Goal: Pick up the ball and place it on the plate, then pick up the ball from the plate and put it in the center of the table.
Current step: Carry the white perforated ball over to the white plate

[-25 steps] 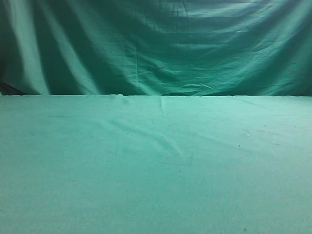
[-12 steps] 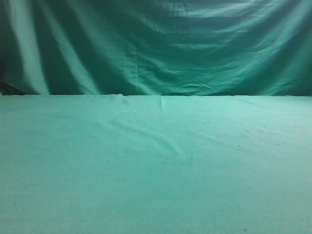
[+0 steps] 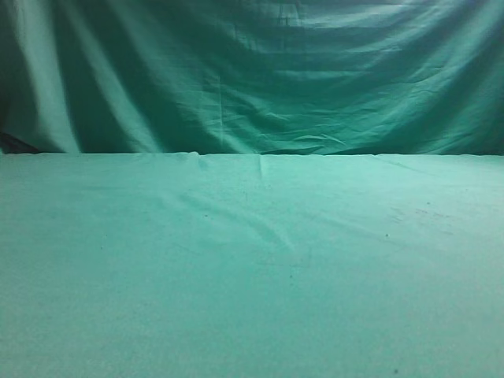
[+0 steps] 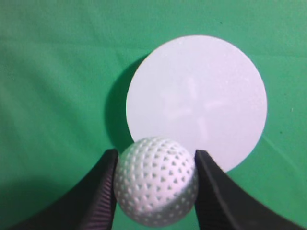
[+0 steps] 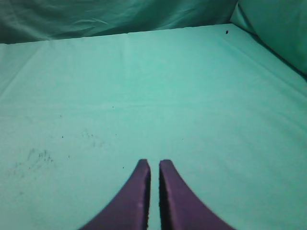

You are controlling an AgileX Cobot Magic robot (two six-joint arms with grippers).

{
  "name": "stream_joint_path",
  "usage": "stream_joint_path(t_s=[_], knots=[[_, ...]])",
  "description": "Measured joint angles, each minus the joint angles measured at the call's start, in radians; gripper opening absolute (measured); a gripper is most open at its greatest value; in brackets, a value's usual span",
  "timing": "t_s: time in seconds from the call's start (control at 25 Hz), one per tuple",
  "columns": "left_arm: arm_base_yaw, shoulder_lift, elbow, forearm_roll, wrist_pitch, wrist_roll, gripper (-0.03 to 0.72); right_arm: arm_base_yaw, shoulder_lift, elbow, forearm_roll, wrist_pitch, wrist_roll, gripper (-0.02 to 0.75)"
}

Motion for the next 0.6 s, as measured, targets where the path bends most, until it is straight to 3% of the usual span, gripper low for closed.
stream_joint_path(t_s=[0.48, 0.6], knots=[[0.000, 0.061, 0.000, -0.034, -0.050, 0.071, 0.307, 0.000, 0.000, 0.000, -0.002, -0.006, 0.000, 0.067], [0.000, 0.061, 0.000, -0.075, -0.058, 0.140, 0.307, 0.000, 0.000, 0.000, 0.029, -0.104, 0.028, 0.067]])
